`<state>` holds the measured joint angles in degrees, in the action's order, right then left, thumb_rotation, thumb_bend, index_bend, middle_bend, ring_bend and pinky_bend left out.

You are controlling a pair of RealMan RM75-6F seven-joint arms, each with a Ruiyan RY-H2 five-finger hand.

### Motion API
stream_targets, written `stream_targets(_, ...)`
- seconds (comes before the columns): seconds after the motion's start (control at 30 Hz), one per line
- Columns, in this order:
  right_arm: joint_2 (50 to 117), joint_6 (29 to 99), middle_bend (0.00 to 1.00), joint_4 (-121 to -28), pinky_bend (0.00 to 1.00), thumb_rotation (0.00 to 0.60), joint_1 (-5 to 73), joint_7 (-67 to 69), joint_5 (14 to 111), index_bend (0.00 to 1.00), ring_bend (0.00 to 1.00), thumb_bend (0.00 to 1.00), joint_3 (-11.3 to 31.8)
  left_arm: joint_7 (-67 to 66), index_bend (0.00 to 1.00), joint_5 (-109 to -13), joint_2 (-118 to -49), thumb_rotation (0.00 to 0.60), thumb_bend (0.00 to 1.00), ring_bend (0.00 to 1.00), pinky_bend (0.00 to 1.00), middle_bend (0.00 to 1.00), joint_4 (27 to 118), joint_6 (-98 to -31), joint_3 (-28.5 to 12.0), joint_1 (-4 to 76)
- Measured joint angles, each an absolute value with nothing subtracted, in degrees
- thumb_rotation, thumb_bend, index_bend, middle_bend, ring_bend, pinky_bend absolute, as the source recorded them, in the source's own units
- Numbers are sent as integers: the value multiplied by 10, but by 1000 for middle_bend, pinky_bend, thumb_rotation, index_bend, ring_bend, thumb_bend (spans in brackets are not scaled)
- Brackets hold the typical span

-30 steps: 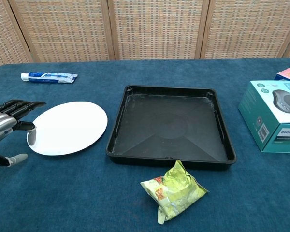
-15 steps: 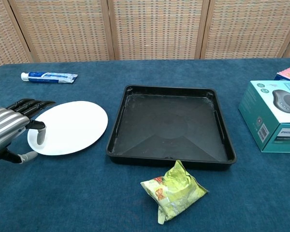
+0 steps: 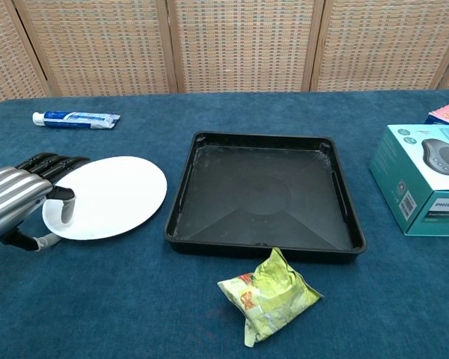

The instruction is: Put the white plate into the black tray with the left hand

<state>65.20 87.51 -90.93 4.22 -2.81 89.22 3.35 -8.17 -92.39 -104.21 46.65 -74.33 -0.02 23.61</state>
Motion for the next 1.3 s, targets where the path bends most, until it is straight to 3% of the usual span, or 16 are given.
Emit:
stream_targets(0.17,652,874,0,-909,0,600,43,-28,894,80,0,177,33,-84,580,-914,-1049,600,338,0,0,0,462,-736,-9,244)
stream_targets(0.37,652,874,0,-910,0,600,43,-28,894,86,0,177,32,-88,642,-910,-1055,600,526,0,0,0,457,-733,-14,250)
stream_targets(0.47,652,875,0,-910,0,600,43,-27,896,89,0,177,32,-91,693,-909,-1060,600,574,0,0,0,452,-735,-15,252)
stream_targets(0.7,652,879,0,-908,0,600,42,-21,898,97,0,177,33,-76,772,-917,-1068,600,575,0,0,0,440,-774,-17,251)
stream_targets(1.13,652,887,0,-905,0,600,40,-17,901,99,0,177,35,-36,818,-962,-1049,600,576,0,0,0,466,-913,-46,276)
stream_targets(1.3,652,888,0,-904,0,600,39,-15,899,101,0,177,36,-51,821,-971,-1036,600,574,0,0,7,492,-926,-60,295)
